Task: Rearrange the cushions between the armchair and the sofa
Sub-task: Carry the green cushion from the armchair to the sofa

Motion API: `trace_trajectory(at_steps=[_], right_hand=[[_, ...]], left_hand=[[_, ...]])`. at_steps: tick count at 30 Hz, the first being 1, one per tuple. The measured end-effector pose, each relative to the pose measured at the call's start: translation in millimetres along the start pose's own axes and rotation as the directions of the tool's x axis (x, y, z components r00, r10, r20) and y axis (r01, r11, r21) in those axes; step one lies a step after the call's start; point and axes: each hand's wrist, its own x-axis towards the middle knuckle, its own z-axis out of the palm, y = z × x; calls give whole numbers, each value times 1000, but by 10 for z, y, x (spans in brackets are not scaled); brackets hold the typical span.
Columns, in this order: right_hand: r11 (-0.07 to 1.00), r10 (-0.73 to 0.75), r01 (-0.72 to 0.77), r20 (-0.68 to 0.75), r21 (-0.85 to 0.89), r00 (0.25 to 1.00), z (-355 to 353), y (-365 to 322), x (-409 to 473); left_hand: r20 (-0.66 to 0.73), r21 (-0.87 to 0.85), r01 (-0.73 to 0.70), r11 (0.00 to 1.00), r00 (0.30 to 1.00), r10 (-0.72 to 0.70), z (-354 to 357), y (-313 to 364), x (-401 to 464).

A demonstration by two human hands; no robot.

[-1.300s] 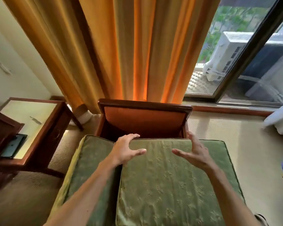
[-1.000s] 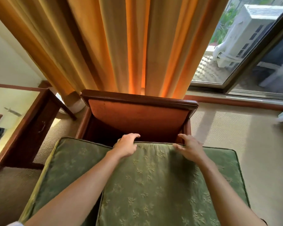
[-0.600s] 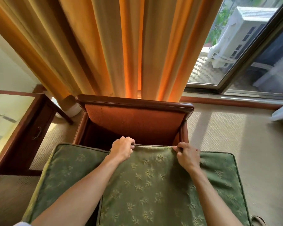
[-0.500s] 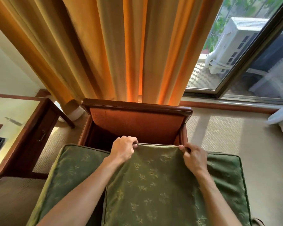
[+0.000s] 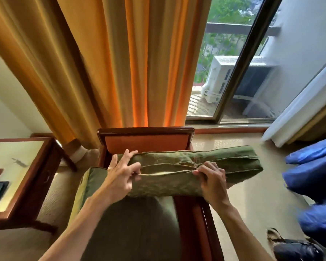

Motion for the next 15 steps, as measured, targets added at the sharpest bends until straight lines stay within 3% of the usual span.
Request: trace_trajectory(at_steps=[4,7,11,15], right_hand=[[998,0,2,33,-60,999,49,-76,47],[997,23,-16,96,-69,995,-9,-145,143],[972,-122,174,296,-158,947,28,-498,332],[929,-196,339,578,-150,792,237,-789,502]], left_hand=[[-40,-13,78,997,996,-79,-18,-38,-83],[98,187,181,965,975,-202,80,97,-15],[103,277,313,908,930,-353,247,490,305],[156,436,115,892,967,-201,424,751,446]])
